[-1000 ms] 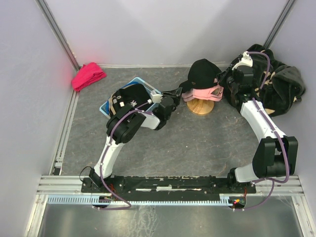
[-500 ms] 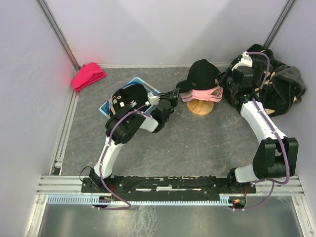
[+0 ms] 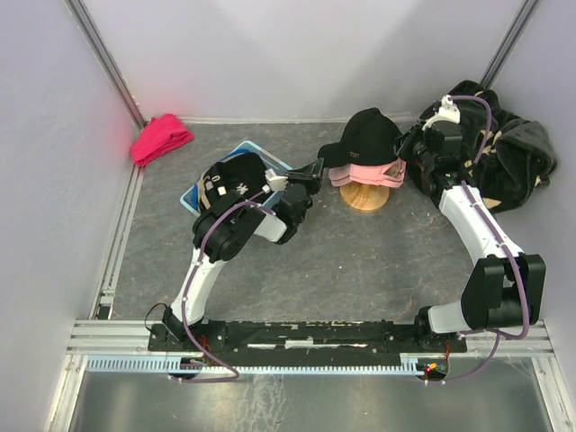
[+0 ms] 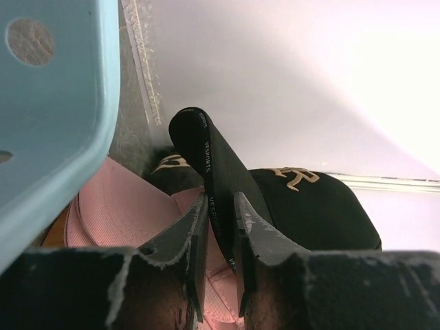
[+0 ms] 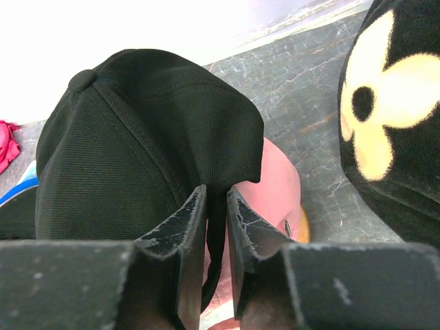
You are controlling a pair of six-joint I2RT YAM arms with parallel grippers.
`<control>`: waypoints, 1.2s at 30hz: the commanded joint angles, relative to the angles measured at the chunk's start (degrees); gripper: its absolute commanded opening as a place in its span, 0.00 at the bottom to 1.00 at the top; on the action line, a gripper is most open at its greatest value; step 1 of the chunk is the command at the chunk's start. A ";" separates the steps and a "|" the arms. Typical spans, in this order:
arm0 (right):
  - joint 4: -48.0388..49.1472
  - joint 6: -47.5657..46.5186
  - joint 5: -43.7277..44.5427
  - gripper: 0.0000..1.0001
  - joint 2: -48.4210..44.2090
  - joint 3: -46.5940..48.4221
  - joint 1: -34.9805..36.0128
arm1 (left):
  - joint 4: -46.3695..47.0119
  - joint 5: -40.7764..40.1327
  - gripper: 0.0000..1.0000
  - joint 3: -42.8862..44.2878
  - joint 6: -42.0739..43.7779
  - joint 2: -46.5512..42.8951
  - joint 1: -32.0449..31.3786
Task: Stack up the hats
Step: Stack the hat on the hat.
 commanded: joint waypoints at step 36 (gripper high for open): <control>12.89 10.82 10.24 0.55 -9.84 -10.79 0.25 | 8.80 7.77 0.06 -1.96 2.87 2.03 5.27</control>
